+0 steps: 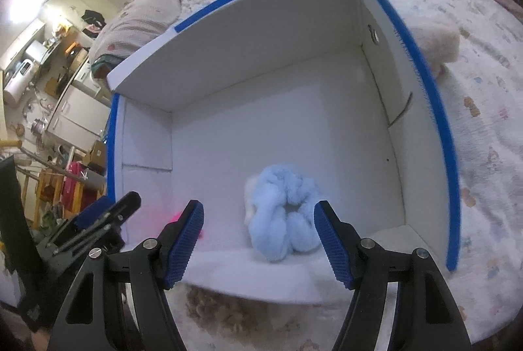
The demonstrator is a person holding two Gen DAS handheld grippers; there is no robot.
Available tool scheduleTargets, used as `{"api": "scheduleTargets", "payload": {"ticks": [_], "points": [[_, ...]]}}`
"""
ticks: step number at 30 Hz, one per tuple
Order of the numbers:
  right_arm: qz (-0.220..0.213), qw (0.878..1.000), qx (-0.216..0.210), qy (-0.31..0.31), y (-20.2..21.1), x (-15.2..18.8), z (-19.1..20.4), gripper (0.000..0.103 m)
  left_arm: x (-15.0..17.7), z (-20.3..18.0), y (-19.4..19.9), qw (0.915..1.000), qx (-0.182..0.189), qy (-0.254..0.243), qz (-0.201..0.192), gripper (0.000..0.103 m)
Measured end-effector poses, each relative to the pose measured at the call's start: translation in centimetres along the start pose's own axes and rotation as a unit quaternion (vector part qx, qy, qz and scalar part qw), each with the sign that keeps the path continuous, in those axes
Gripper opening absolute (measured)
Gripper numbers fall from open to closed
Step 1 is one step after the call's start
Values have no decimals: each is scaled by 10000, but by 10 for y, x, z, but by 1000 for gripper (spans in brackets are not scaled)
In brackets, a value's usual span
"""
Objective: Organize soft objects
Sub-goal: 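Withdraw both open tools from the box toward the remaining items, then grasp the lace scrunchie with the left tool while the right tool grasps the cream scrunchie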
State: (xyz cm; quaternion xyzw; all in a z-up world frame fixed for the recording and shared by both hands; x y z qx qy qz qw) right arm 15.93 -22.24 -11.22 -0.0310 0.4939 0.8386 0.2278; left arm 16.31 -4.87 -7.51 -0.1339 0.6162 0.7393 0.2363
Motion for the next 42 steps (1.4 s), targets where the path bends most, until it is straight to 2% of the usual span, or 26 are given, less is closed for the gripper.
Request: {"api": "scheduleTargets", "payload": {"ticks": [11,14,19,28,34,42], "points": [[-265,9996,9,83,37,35,-10,74,38,18,40,9994,266,49,-218,56],[-291,9996,-28,18,45,47,-14,74,50,23,44,9992,338,40,-222,56],[-278,9995,142,37,47,64,-20,74,71,27,41,9989,447,92,-115,56],[-69,9993,351,-53,32,83,-27,74,109,33,14,9943,871,420,451,56],[18,9987,500,-53,20,86,-25,74,132,16,-12,9825,1391,440,1161,56],[163,9982,567,-121,9,87,-29,74,139,-11,-38,9678,1793,449,1712,52]]}}
Point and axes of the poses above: each gripper's, at about its wrist camera, not at the fingertips, and y roughly against the way its jaws point, z to its left, x to its underside, the point moved 6 cm from there along -y, roughly the way its jaws point, and after that the axes turned 10 degrees about -y, right-handed, at the moved point
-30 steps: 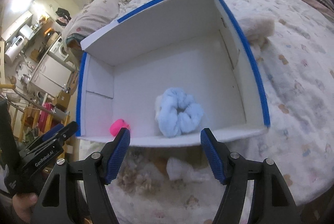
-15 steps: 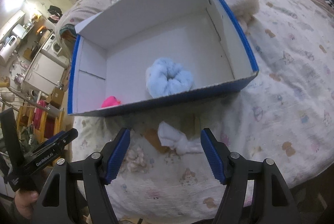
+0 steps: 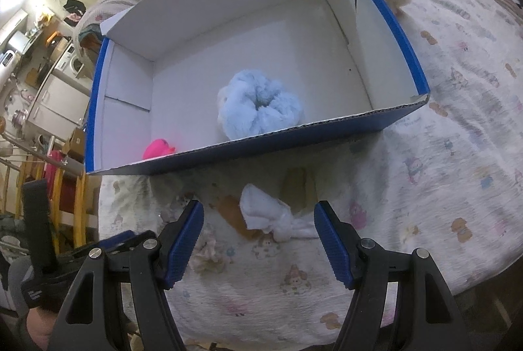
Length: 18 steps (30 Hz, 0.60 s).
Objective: Organize soft objects
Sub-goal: 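Grasp the lace scrunchie with the left tool while the right tool grasps the cream scrunchie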
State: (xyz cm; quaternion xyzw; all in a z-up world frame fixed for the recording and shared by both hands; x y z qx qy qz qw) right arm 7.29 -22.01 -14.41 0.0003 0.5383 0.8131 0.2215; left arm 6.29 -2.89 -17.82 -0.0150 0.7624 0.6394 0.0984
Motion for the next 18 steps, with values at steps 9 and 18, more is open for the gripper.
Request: {"api": "scheduleTargets", "payload": {"ticks": [9,18], "points": [[62,10000,0,9,-3,0,-4,74,0,-11,-29,9989,-125,-50,460,13],[428,9986,-273,127,-10,11,6,74,-2,-27,6,9999,-15,-162,-59,10]]}}
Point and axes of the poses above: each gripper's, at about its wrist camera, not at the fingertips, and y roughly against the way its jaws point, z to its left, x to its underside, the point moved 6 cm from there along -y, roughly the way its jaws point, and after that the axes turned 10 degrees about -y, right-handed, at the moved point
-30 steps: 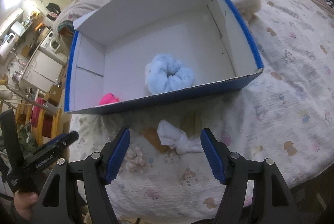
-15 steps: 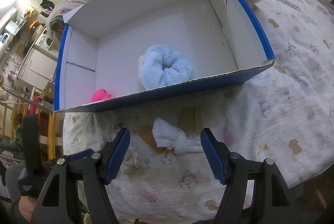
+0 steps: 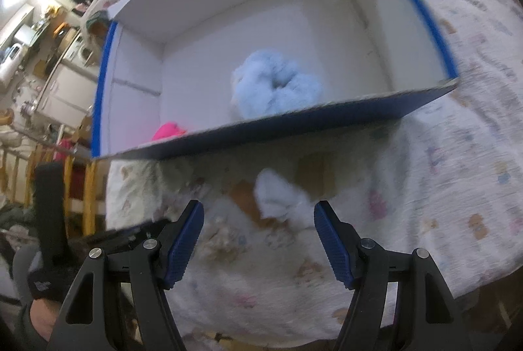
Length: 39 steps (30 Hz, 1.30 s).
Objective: Organize soft objects
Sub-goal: 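Grasp the lace scrunchie with the left tool while the right tool grasps the cream scrunchie, then carry both scrunchies into the box and open both tools to release them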
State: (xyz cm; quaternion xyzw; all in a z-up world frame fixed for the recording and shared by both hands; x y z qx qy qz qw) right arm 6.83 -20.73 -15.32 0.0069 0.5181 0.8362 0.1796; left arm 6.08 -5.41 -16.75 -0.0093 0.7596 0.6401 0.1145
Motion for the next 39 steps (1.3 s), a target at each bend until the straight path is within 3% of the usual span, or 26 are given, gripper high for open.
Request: {"api": "scheduleTargets", "payload": {"ticks": [8,15,22,26,29,39], "points": [[759,9961,-448,-95,-24,22,12,74,0,18,43,9977,-134,145,-652,10],[1200,9924,-261,-28,-57,32,20,74,0,51,55,9966,-327,141,-748,10],[1350,9899,164,400,-86,39,35,73,6,71,51,9967,-352,242,-691,10],[1330,9888,222,647,-86,39,44,35,5,69,51,9966,-352,207,-714,10],[1325,9880,171,770,-81,41,46,23,3,63,51,9965,-384,98,-740,10],[1041,9914,34,792,-51,46,46,21,9,51,55,9957,-444,-61,-807,10]]}}
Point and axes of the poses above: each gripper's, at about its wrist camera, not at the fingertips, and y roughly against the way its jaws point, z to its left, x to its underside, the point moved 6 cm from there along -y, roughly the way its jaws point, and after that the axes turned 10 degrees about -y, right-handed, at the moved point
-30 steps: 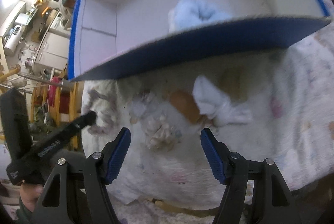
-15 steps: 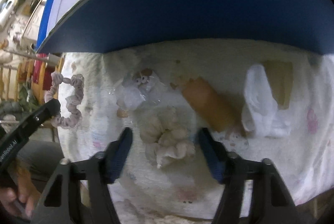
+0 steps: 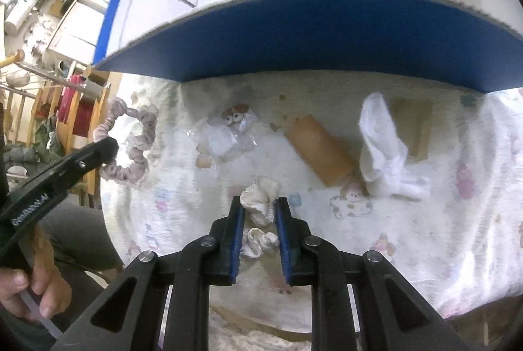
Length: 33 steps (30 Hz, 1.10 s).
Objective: Organize soft objects
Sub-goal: 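Carry both scrunchies into the box and open both tools to release them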
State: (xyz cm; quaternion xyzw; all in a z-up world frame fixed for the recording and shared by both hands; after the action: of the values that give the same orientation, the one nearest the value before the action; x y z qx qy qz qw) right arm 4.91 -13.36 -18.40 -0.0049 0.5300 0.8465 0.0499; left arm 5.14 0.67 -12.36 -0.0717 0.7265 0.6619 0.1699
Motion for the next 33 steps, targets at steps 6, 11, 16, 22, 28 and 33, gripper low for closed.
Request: {"api": "scheduleTargets", "payload": {"ticks": [6,11,16,22,28,33], "points": [[-254,9996,-113,71,19,-2,3,21,1,-2,14,9997,-79,-20,-231,10],[-570,9978,-334,96,45,-9,12,21,-1,-8,36,9988,-87,-95,-478,10],[-969,9940,-497,51,78,-20,12,21,-20,-12,62,9970,-42,-89,-772,10],[-1559,9858,-627,9,125,-52,16,21,-66,-24,91,9930,-59,-322,-1136,10],[-1983,9788,-510,22,156,-93,17,21,-112,-38,95,9898,-151,-594,-1285,10],[-2201,9748,-376,20,159,-124,13,21,-136,-47,74,9895,-273,-756,-1198,10]]}}
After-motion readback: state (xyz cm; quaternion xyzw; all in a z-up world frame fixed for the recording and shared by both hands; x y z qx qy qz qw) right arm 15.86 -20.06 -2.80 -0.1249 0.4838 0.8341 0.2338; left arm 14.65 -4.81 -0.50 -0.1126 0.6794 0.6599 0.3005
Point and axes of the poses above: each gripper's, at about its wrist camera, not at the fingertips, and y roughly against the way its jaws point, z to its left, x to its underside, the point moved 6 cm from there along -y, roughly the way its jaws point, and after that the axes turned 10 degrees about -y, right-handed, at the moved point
